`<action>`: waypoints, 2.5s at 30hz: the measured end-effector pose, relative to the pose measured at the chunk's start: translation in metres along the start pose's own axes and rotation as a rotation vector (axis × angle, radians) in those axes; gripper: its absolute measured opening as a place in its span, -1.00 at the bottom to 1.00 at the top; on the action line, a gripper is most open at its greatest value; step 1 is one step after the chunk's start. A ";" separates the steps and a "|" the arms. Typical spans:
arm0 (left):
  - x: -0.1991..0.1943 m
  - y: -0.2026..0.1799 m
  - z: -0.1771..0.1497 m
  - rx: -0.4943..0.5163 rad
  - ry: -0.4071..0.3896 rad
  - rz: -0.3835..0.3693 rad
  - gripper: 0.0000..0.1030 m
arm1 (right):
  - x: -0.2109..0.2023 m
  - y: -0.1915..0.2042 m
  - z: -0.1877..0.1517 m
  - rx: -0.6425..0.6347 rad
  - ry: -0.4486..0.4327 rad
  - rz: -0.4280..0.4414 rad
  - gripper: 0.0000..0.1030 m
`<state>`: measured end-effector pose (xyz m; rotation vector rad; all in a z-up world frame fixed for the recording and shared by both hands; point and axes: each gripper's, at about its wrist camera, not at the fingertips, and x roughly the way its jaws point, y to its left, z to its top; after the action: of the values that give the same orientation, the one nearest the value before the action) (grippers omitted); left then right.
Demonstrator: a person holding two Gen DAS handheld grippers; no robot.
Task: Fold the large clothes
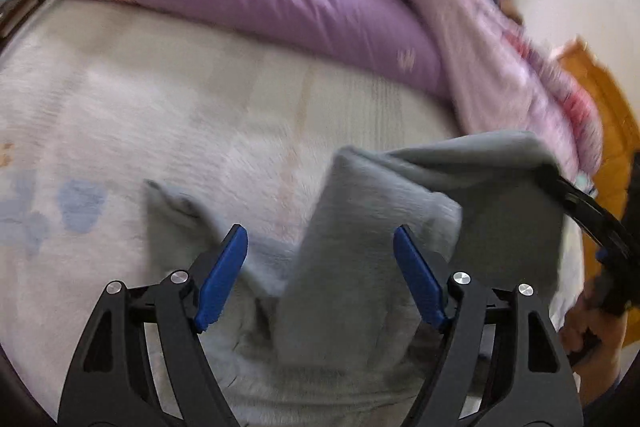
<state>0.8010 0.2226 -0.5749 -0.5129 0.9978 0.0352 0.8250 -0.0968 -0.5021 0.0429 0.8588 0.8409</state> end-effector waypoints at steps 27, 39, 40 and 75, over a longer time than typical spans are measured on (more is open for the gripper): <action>-0.066 -0.001 -0.174 -0.101 0.249 0.049 0.60 | -0.102 0.023 -0.201 0.547 0.176 -0.003 -0.20; -0.010 -0.004 -0.228 -0.059 0.442 0.145 0.59 | -0.026 -0.015 -0.253 0.624 0.490 -0.074 -0.72; -0.023 -0.005 -0.216 -0.083 0.401 0.107 0.59 | -0.036 -0.014 -0.239 0.635 0.461 -0.048 -0.71; 0.014 0.022 -0.013 -0.269 0.090 0.115 -0.94 | -0.004 -0.109 -0.104 0.784 0.160 -0.169 -0.86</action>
<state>0.7924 0.2337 -0.6003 -0.7067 1.1167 0.2537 0.8222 -0.2042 -0.6075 0.5876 1.2830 0.3116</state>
